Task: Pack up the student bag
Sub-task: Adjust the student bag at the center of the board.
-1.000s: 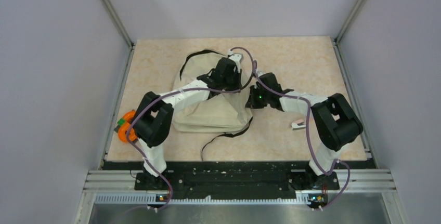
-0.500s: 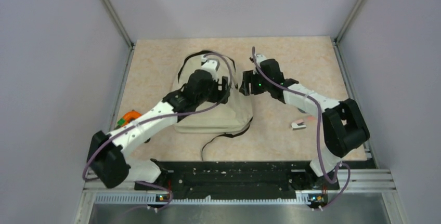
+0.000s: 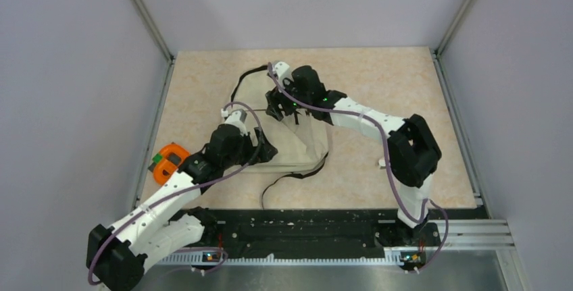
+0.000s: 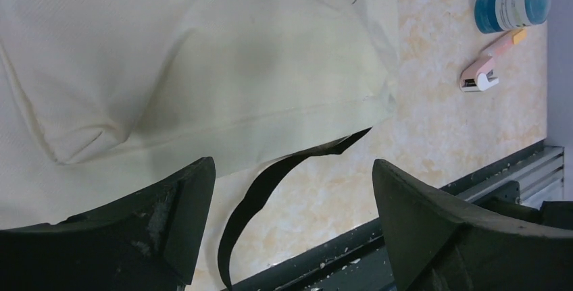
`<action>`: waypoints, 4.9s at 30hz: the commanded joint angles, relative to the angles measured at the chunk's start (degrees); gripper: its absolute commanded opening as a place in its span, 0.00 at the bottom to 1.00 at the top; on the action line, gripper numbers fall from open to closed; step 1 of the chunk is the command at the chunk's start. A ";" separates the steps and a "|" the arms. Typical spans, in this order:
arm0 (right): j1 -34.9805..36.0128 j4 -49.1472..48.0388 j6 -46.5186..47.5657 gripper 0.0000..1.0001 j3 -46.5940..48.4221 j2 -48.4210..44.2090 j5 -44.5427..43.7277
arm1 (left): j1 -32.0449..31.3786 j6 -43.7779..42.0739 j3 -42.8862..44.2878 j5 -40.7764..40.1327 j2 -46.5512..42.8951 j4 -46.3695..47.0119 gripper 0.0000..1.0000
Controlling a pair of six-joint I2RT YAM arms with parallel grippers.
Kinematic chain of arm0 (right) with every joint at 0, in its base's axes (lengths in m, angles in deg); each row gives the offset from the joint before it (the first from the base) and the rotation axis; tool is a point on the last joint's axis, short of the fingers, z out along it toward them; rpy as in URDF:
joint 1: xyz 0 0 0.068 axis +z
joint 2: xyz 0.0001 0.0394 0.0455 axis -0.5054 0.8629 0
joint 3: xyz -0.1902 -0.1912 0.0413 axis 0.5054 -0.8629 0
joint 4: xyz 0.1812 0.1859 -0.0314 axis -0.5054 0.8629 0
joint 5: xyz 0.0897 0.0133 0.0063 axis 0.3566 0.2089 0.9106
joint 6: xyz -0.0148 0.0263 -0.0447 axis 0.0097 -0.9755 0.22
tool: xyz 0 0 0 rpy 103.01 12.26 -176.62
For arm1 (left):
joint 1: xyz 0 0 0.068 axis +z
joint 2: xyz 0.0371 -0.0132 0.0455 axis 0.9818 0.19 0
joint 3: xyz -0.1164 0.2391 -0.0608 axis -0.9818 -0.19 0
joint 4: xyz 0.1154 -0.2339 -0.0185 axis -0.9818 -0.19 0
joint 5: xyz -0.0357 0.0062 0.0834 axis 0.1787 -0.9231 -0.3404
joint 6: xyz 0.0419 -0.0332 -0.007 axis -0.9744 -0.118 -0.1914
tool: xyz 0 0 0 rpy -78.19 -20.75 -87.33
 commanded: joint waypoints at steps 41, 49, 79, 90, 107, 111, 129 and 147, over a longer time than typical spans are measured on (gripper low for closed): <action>-0.81 15.37 4.09 0.00 19.89 15.32 -13.96 | 19.56 -3.10 -8.53 7.49 8.72 17.03 0.91; -1.13 21.42 -5.10 0.00 8.02 5.26 -6.20 | 24.65 -10.90 10.38 7.63 29.45 27.29 0.90; 0.09 -3.09 -31.23 0.00 -20.80 -8.44 -6.28 | 6.60 -21.48 13.22 6.09 25.30 10.91 0.77; 0.10 -2.79 -31.06 0.00 -21.26 -9.68 -7.57 | 3.52 -23.84 16.87 4.87 29.75 7.60 0.71; -0.20 1.93 -30.62 0.00 -26.97 -14.85 -21.02 | 1.07 -18.80 18.49 -22.94 22.94 5.59 0.00; -1.28 2.15 -31.35 0.00 -30.46 -15.77 -22.72 | 1.04 -18.88 18.10 -26.86 18.95 4.12 0.00; -4.58 16.96 -21.87 0.80 -19.85 -26.92 -21.49 | 1.33 -21.78 22.19 -13.58 20.15 -1.06 0.00; -38.27 20.96 -22.49 0.99 -35.60 -38.11 -28.15 | 4.80 -25.82 22.35 -10.19 19.42 -3.60 0.00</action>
